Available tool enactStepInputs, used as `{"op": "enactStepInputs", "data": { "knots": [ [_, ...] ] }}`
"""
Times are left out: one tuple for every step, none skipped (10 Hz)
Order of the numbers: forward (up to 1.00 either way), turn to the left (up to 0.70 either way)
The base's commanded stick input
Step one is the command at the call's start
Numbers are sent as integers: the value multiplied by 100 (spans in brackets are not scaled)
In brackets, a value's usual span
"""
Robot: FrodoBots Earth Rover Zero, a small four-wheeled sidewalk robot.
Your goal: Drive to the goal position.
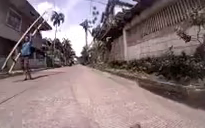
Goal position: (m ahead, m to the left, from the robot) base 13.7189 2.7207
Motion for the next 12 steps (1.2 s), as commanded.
{"op": "enactStepInputs", "data": {
  "knots": [
    [70,0],
    [70,0],
    [70,0],
    [70,0],
    [70,0],
    [70,0],
    [70,0],
    [70,0],
    [70,0],
    [70,26],
    [70,15],
    [70,0]
  ]
}}
